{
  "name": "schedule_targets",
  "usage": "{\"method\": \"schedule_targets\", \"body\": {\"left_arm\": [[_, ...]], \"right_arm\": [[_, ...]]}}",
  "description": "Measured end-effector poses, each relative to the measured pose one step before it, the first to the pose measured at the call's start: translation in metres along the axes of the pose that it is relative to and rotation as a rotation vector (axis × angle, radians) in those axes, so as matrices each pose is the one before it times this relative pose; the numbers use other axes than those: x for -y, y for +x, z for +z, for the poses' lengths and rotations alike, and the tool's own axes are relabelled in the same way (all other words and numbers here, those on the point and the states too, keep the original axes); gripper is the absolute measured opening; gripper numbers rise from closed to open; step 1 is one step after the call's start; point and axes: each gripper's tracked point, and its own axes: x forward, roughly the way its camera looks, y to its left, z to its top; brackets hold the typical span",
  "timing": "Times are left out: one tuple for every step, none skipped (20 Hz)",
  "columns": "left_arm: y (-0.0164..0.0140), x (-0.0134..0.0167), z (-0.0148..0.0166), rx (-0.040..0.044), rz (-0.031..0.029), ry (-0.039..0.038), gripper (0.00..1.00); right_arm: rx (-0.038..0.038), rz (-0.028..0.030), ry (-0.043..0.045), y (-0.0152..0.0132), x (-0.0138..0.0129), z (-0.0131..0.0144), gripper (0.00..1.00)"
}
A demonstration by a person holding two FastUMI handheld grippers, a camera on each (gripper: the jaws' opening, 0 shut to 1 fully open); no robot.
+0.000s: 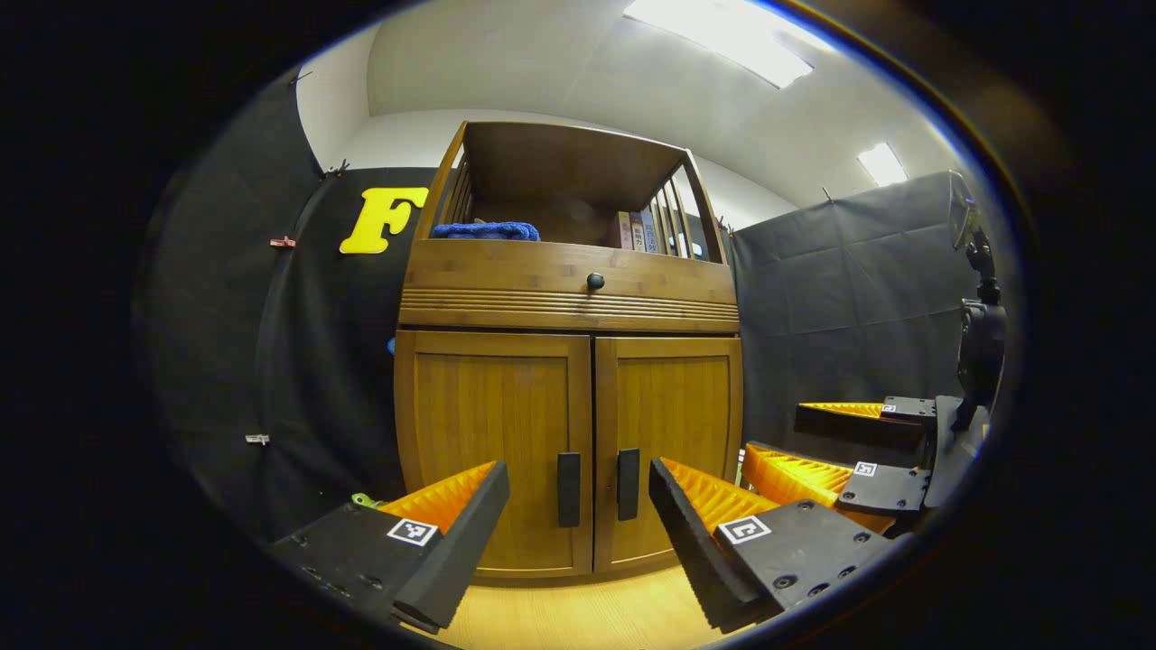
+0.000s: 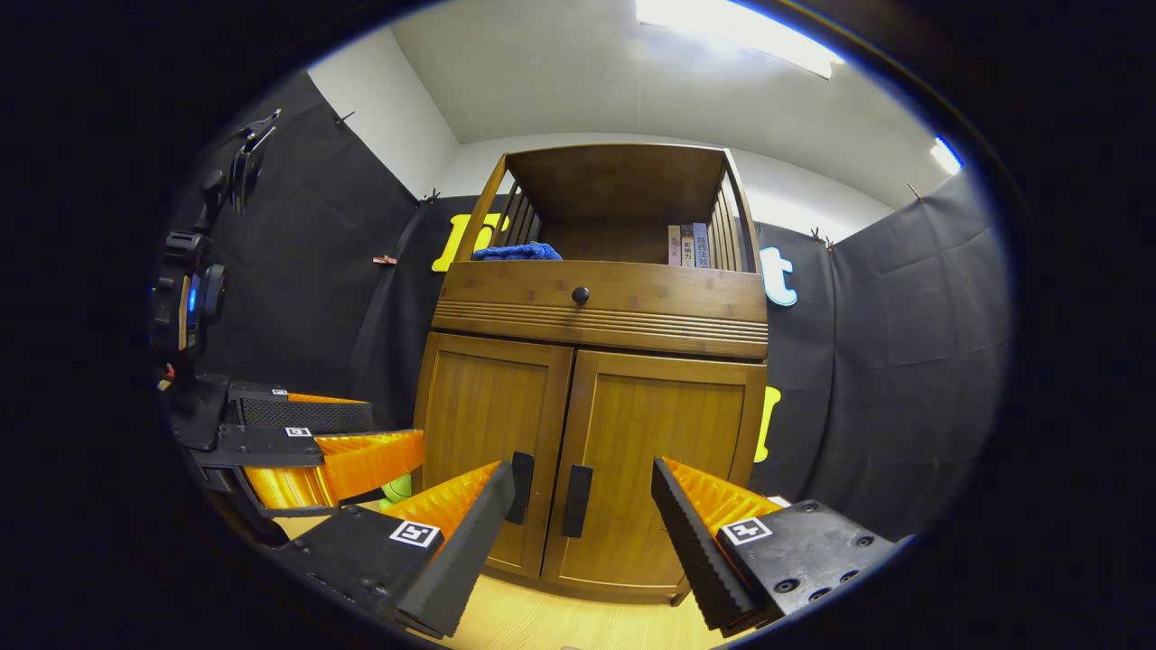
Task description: Open the right door of the double-door shoe cabinet with the right hand, and open the left door with the left hand.
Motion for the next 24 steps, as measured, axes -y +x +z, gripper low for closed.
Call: {"method": "schedule_targets", "body": {"left_arm": [[0.00218,-0.00187,0.00031,0.00095,0.00170,0.00007,0.97],[0.00063,-0.00165,0.00131,0.00146,0.00281,0.00042,0.97],[-0.00031,-0.00158,-0.00081,0.00221,0.00232,-0.00031,0.97],[0.00013,-0.00133,0.00154,0.00227,0.00347,-0.00162,0.97],[-0.00017,-0.00071,-0.00111,0.00096,0.00175,-0.00060,0.97],[-0.00073,-0.00221,-0.00061,-0.00161,0.00385,0.00104,0.97],[0.00119,-0.00167,-0.00057,-0.00073,0.00602,0.00165,0.97],[-0.00117,-0.00228,0.00032,-0.00098,0.00673,0.00204,0.97],[-0.00170,-0.00256,-0.00144,-0.00252,0.00755,-0.00048,0.97],[-0.00009,-0.00335,-0.00019,-0.00193,0.00712,-0.00085,0.97],[-0.00132,-0.00401,-0.00088,-0.00058,0.00633,-0.00127,0.97],[-0.00099,-0.00299,0.00099,0.00016,0.00448,-0.00020,0.97],[-0.00111,-0.00192,-0.00056,-0.00175,0.00343,0.00054,0.97],[-0.00156,-0.00256,0.00091,0.00035,0.00199,0.00216,0.97],[-0.00150,-0.00289,-0.00168,-0.00138,0.00425,0.00123,0.97],[-0.00131,-0.00320,0.00015,-0.00197,0.00426,0.00197,0.97],[-0.00371,-0.00396,-0.00077,-0.00200,0.00327,0.00218,0.97],[-0.00204,-0.00356,-0.00039,-0.00309,0.00243,0.00278,0.97],[-0.00111,-0.00293,-0.00229,-0.00142,-0.00003,0.00278,0.97],[-0.00140,-0.00333,-0.00134,-0.00388,0.00136,0.00059,0.97],[-0.00153,-0.00423,-0.00291,-0.00699,0.00405,-0.00025,0.97],[-0.00202,-0.00454,-0.00186,-0.00593,0.00739,0.00087,0.97],[-0.00239,-0.00364,-0.00044,-0.00325,0.00848,0.00214,0.97],[-0.00152,-0.00371,0.00111,-0.00029,0.00827,0.00195,0.97]], "right_arm": [[0.00038,0.00025,0.00169,0.00168,-0.00006,-0.00058,0.96],[-0.00091,-0.00043,0.00165,0.00291,0.00045,-0.00107,0.96],[-0.00062,-0.00019,0.00149,0.00218,-0.00021,-0.00158,0.96],[-0.00258,0.00199,0.00068,0.00316,-0.00090,-0.00144,0.96],[-0.00288,0.00082,0.00234,0.00364,-0.00030,-0.00253,0.96],[-0.00347,0.00253,0.00311,0.00480,-0.00118,-0.00273,0.96],[-0.00498,0.00291,0.00322,0.00424,-0.00127,-0.00313,0.96],[-0.00591,0.00252,0.00257,0.00475,-0.00053,-0.00331,0.96],[-0.00846,0.00162,0.00178,0.00462,-0.00144,-0.00435,0.96],[-0.00588,0.00187,0.00104,0.00429,-0.00116,-0.00371,0.96],[-0.00504,0.00044,0.00085,0.00452,-0.00056,-0.00502,0.96],[-0.00602,-0.00080,0.00037,0.00445,0.00016,-0.00383,0.97],[-0.00700,-0.00016,0.00422,0.00646,-0.00033,-0.00547,0.95],[-0.00501,-0.00026,0.00608,0.00579,-0.00098,-0.00493,0.95],[-0.00505,-0.00003,0.00500,0.00633,-0.00147,-0.00382,0.95],[-0.00378,-0.00230,0.00162,0.00578,-0.00022,-0.00484,0.95],[-0.00104,-0.00321,0.00002,0.00539,-0.00138,-0.00344,0.95],[0.00107,-0.00593,-0.00184,0.00773,-0.00082,-0.00291,0.94],[0.00030,-0.00943,-0.00343,0.00825,-0.00020,-0.00348,0.95],[-0.00194,-0.00701,-0.00565,0.00785,-0.00013,-0.00454,0.95],[-0.00484,-0.00679,-0.00604,0.00840,-0.00018,-0.00491,0.95],[-0.00783,-0.00645,-0.00590,0.00997,-0.00089,-0.00619,0.95],[-0.00975,-0.00922,-0.00546,0.00915,-0.00050,-0.00660,0.94],[-0.00966,-0.01097,-0.00537,0.00985,-0.00083,-0.00626,0.94]]}}
